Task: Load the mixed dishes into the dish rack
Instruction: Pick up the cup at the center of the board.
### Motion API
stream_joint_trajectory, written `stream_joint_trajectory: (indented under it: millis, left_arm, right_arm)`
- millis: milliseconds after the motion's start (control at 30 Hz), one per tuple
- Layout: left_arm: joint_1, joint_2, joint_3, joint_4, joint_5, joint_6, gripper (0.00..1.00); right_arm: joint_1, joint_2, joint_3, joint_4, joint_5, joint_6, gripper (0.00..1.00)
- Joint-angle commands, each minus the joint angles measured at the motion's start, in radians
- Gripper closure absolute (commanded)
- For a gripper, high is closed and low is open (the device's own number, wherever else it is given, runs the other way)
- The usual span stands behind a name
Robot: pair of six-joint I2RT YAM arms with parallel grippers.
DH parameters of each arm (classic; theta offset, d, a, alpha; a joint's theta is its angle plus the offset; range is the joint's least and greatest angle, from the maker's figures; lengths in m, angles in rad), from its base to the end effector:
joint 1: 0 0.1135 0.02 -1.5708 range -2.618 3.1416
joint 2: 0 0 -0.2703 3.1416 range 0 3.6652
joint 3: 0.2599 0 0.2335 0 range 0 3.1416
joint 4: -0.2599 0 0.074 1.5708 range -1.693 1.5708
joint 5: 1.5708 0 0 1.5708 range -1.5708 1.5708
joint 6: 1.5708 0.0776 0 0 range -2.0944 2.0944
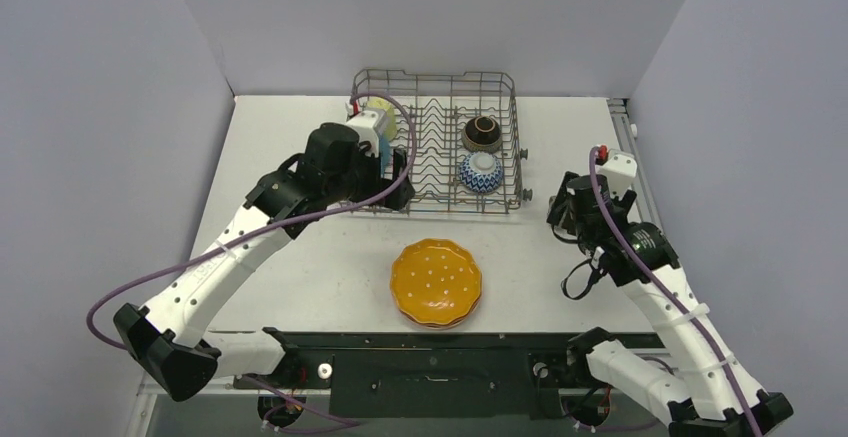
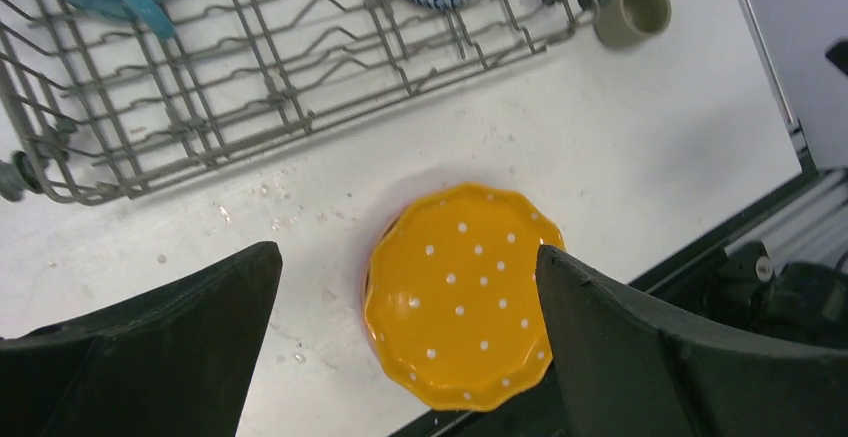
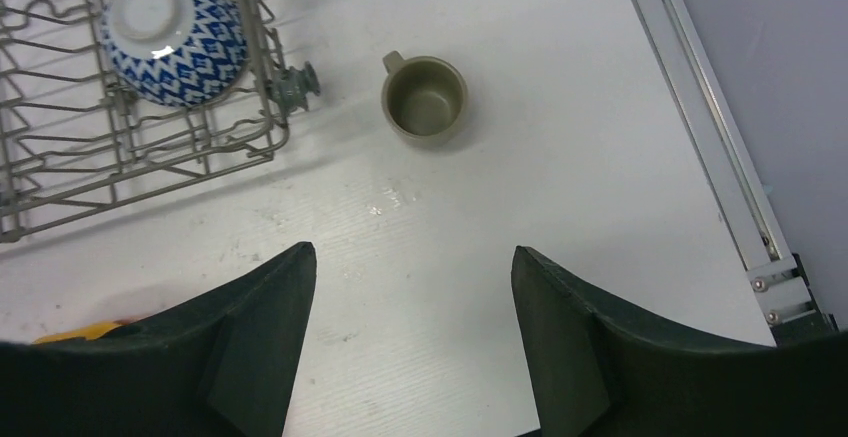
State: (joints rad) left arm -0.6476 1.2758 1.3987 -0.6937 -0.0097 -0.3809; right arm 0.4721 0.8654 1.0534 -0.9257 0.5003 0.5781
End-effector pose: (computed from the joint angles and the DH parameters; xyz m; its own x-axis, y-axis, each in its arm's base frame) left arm 0.2282 -0.1717 0.3774 -0.6219 0.0043 -0.7831 0.3938 0.8661 -0.3080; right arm 0.1598 0.0398 0.3248 -0.5470 0.2591 -0.7961 0.2579 0.9568 0.1342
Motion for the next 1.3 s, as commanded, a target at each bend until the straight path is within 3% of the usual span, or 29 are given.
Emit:
stream_joint_trajectory:
  millis: [0, 433, 767, 1267]
  left_arm:
    - [-0.027, -0.088, -0.092, -0.007, 0.095, 0.010, 0.04]
    - [-0.047, -0.252, -0.324, 0.027, 0.158, 0.080, 0.04]
    - [-0.046, -0.339, -0.425, 0.055, 0.145, 0.067, 0.04]
    - [-0.044, -0.375, -0.447, 0.038, 0.104, 0.086, 0.04]
  right_arm:
    - [-0.132, 0.043, -0.030, 0.068, -0.089, -0.035, 0.34]
    - [-0.363, 0.215, -0.130, 0.252, -0.207, 0.018, 0.44]
    - [-0.416, 0.362, -0.166, 0.374, -0.218, 0.041, 0.45]
    - [-0.469, 0.566, -0.137, 0.490, -0.263, 0.069, 0.49]
